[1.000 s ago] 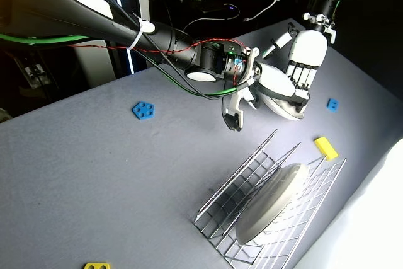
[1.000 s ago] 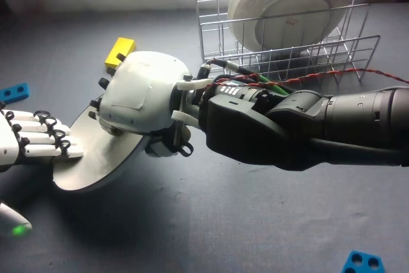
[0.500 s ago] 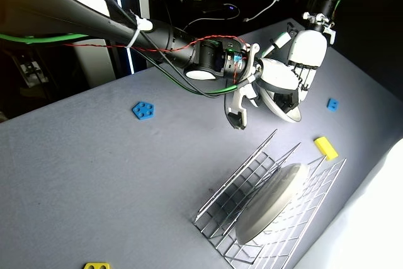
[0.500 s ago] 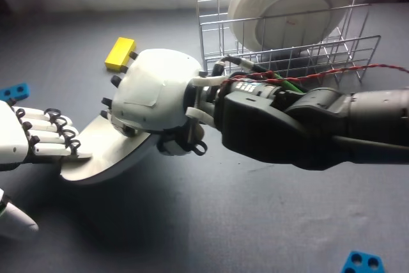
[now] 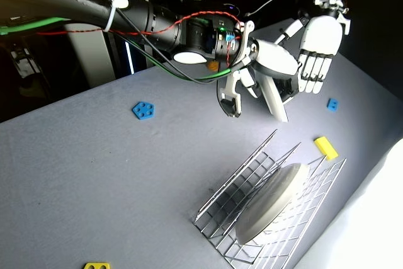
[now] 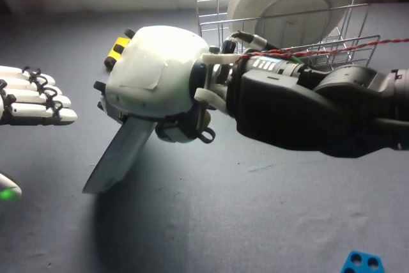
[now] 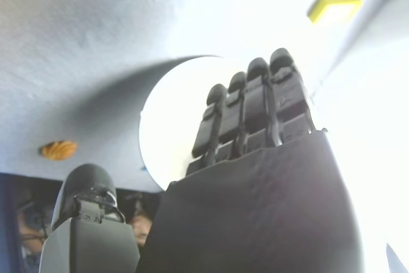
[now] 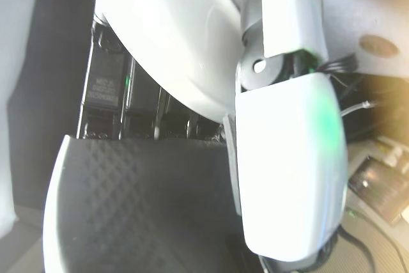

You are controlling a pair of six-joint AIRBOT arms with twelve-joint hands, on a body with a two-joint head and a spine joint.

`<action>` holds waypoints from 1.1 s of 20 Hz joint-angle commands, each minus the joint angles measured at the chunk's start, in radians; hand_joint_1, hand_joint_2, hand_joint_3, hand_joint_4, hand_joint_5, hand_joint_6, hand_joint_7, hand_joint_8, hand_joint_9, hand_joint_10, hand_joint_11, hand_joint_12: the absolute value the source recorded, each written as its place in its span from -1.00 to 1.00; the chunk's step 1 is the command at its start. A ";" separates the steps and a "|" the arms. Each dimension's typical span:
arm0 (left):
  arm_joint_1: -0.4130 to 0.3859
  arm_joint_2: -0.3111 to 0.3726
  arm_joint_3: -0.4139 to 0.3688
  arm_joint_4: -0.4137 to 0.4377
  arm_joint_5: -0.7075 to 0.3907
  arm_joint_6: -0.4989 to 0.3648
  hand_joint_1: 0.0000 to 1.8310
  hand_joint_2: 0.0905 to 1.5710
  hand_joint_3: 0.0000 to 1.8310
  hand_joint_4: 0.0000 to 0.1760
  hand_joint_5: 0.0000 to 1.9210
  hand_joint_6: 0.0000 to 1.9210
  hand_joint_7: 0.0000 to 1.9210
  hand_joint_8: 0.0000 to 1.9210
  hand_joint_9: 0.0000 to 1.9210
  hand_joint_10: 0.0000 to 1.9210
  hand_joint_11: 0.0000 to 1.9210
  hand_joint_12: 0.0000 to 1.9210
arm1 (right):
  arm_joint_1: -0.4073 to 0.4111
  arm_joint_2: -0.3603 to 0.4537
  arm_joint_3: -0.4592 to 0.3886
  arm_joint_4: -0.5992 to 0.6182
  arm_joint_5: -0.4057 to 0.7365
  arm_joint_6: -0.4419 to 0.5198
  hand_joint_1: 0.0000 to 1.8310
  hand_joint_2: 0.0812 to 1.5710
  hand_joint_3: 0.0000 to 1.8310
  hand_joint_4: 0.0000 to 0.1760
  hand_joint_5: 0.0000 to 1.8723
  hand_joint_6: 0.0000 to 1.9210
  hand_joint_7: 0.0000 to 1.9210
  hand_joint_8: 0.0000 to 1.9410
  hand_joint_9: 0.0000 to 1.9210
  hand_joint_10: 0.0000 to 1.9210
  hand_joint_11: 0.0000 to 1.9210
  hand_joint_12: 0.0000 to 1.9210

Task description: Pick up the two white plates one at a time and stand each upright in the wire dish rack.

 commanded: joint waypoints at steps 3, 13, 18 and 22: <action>-0.038 0.038 -0.018 -0.015 -0.031 -0.037 -1.00 0.26 -1.00 -1.00 -0.99 -1.00 -1.00 -1.00 -1.00 -1.00 -1.00 -1.00 | 0.044 0.034 -0.029 -0.018 0.097 0.002 0.51 0.33 -1.00 -1.00 0.08 -0.02 0.17 -0.24 0.02 0.07 -0.17 0.22; -0.122 0.083 -0.059 0.071 -0.047 -0.101 -1.00 0.27 -1.00 -1.00 -0.99 -1.00 -1.00 -1.00 -1.00 -1.00 -1.00 -1.00 | 0.176 0.158 -0.112 -0.017 0.022 0.153 0.51 0.33 -1.00 -1.00 0.07 -0.02 0.16 -0.24 0.02 0.09 -0.15 0.21; -0.123 0.086 -0.035 0.086 -0.052 -0.121 -1.00 0.27 -1.00 -1.00 -1.00 -1.00 -1.00 -1.00 -1.00 -1.00 -1.00 -1.00 | 0.234 0.206 -0.102 0.230 -0.044 0.154 0.51 0.31 -1.00 -1.00 0.10 -0.07 0.19 -0.28 0.04 0.04 -0.14 0.18; -0.127 0.090 -0.044 0.105 -0.050 -0.129 -1.00 0.26 -1.00 -1.00 -0.99 -1.00 -1.00 -1.00 -1.00 -1.00 -1.00 -1.00 | 0.275 0.231 -0.072 0.496 -0.067 0.154 0.51 0.33 -1.00 -1.00 0.06 -0.01 0.14 -0.19 0.03 0.06 -0.13 0.17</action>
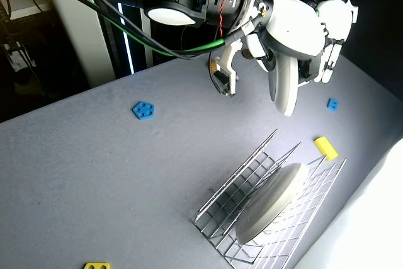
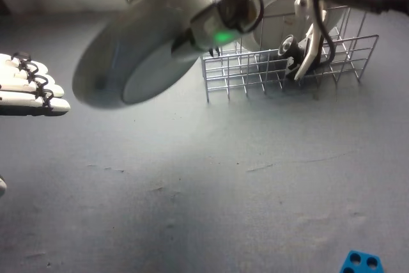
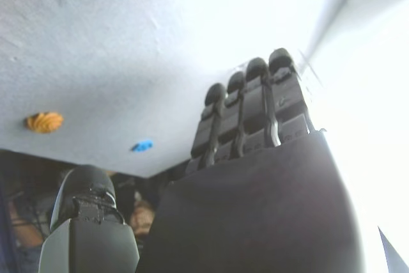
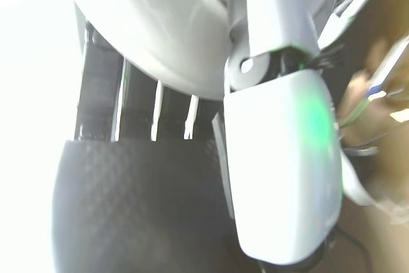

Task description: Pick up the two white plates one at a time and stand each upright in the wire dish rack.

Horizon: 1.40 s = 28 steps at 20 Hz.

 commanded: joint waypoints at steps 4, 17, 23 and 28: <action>-0.008 0.013 0.011 -0.037 -0.010 -0.008 -1.00 0.27 -1.00 -1.00 -0.98 -1.00 -1.00 -1.00 -1.00 -1.00 -1.00 -1.00 | 0.048 0.019 0.042 0.273 0.086 -0.013 0.51 0.31 -1.00 -1.00 0.10 -0.06 0.18 -0.26 0.05 0.03 -0.13 0.16; -0.049 -0.023 0.034 0.008 -0.012 -0.009 -1.00 0.27 -1.00 -1.00 -0.99 -1.00 -1.00 -1.00 -1.00 -1.00 -1.00 -1.00 | 0.048 0.105 0.062 0.369 0.111 -0.018 0.51 0.33 -1.00 -1.00 0.07 -0.01 0.16 -0.25 0.03 0.05 -0.14 0.18; -0.047 -0.045 0.077 0.012 -0.022 -0.010 -1.00 0.27 -1.00 -1.00 -0.99 -1.00 -1.00 -1.00 -1.00 -1.00 -1.00 -1.00 | -0.006 0.133 0.075 0.370 0.098 -0.016 0.51 0.34 -1.00 -1.00 0.06 0.01 0.13 -0.19 -0.01 0.10 -0.18 0.21; -0.049 -0.050 0.080 0.012 -0.025 -0.012 -1.00 0.27 -1.00 -1.00 -0.98 -0.99 -1.00 -1.00 -1.00 -1.00 -1.00 -1.00 | -0.040 0.129 0.110 0.370 0.086 -0.017 0.51 0.34 -1.00 -1.00 0.07 -0.01 0.14 -0.22 0.02 0.08 -0.18 0.21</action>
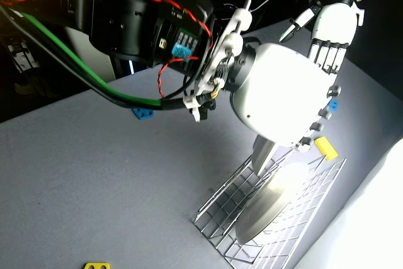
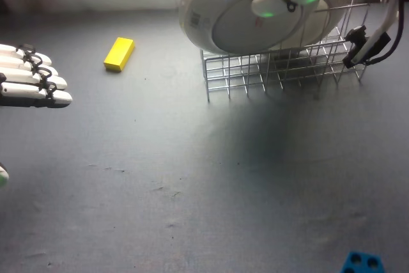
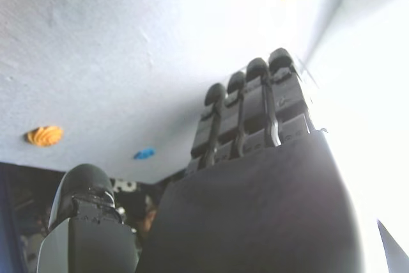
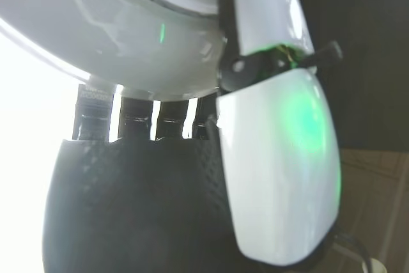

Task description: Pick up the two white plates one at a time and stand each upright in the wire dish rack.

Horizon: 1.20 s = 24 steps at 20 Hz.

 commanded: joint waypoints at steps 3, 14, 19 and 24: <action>-0.016 0.003 0.005 -0.050 -0.010 -0.002 -1.00 0.27 -1.00 -1.00 -0.98 -1.00 -1.00 -1.00 -1.00 -1.00 -1.00 -1.00 | -0.006 0.005 0.011 -0.008 0.030 0.012 0.51 0.33 -1.00 -1.00 0.08 -0.03 0.15 -0.22 0.02 0.07 -0.17 0.20; -0.019 0.004 -0.008 -0.050 -0.010 -0.002 -1.00 0.26 -1.00 -1.00 -0.98 -0.99 -1.00 -1.00 -1.00 -1.00 -1.00 -1.00 | -0.047 0.001 0.034 -0.009 0.033 0.013 0.35 0.34 -1.00 -0.70 0.09 -0.02 0.14 -0.19 0.20 -0.73 -0.22 0.25; -0.023 0.004 -0.011 -0.050 -0.010 -0.002 -1.00 0.26 -1.00 -1.00 -0.97 -0.99 -1.00 -1.00 -1.00 -1.00 -1.00 -1.00 | -0.065 -0.012 0.060 -0.010 0.034 0.014 0.50 0.33 -1.00 -1.00 0.07 -0.02 0.15 -0.24 0.02 0.07 -0.22 0.26; -0.024 0.004 -0.012 -0.049 -0.010 -0.002 -1.00 0.27 -1.00 -1.00 -0.98 -1.00 -1.00 -1.00 -1.00 -1.00 -1.00 -1.00 | -0.072 -0.027 0.071 -0.010 0.035 0.015 0.50 0.34 -1.00 -1.00 0.05 0.02 0.15 -0.23 0.00 0.10 -0.24 0.27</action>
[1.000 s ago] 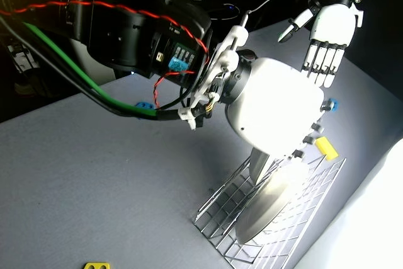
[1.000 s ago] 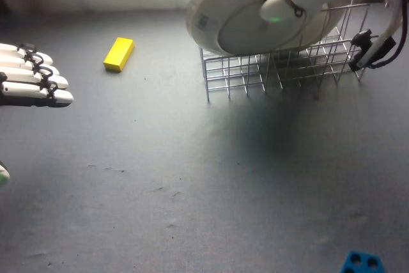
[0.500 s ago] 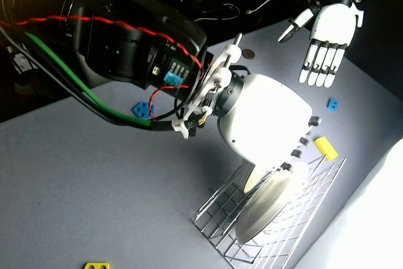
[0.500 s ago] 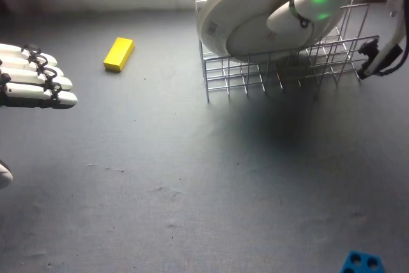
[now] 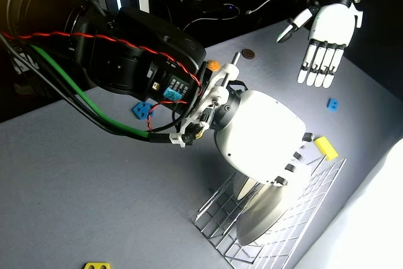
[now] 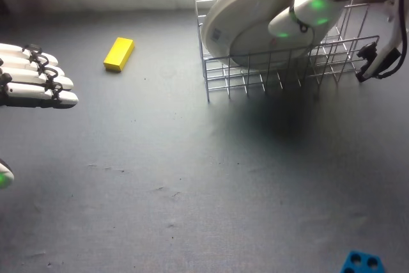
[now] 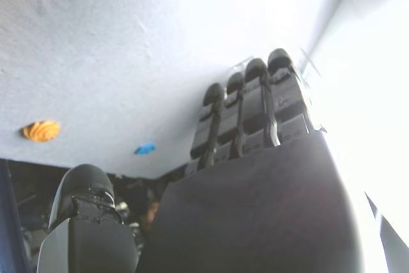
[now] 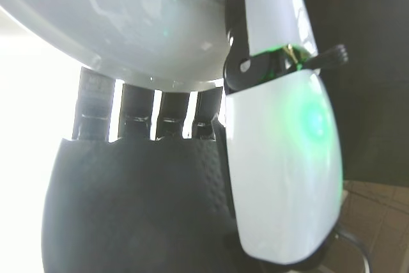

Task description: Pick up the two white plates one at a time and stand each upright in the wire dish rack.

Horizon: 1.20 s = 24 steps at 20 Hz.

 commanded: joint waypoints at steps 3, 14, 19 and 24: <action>-0.012 0.004 0.000 -0.049 -0.006 -0.001 -1.00 0.26 -1.00 -1.00 -0.97 -0.99 -1.00 -1.00 -1.00 -1.00 -1.00 -1.00 | 0.008 -0.002 0.003 -0.006 0.030 0.014 0.48 0.34 -1.00 -1.00 0.06 0.03 0.13 -0.21 0.04 -0.05 -0.21 0.24; -0.011 0.005 -0.006 -0.048 -0.006 -0.001 -1.00 0.27 -1.00 -1.00 -0.97 -0.99 -1.00 -1.00 -1.00 -1.00 -1.00 -1.00 | -0.004 0.001 0.003 -0.007 0.030 0.013 0.19 0.30 -1.00 -1.00 -0.08 -0.94 -0.03 -0.98 -0.07 -0.92 -0.58 0.22; -0.011 0.005 -0.008 -0.046 -0.006 -0.001 -1.00 0.26 -1.00 -1.00 -0.98 -1.00 -1.00 -1.00 -1.00 -1.00 -1.00 -1.00 | 0.010 0.001 0.002 -0.008 0.024 0.010 0.03 0.36 -0.99 -1.00 -0.23 -1.00 -0.22 -1.00 -0.25 -1.00 -0.74 0.25; -0.011 0.005 -0.008 -0.045 -0.007 -0.001 -1.00 0.26 -1.00 -1.00 -0.97 -1.00 -1.00 -1.00 -1.00 -1.00 -1.00 -1.00 | 0.052 0.001 0.002 -0.008 0.004 -0.003 -0.25 0.37 -1.00 -1.00 -0.65 -1.00 -0.63 -1.00 -0.66 -1.00 -1.00 0.00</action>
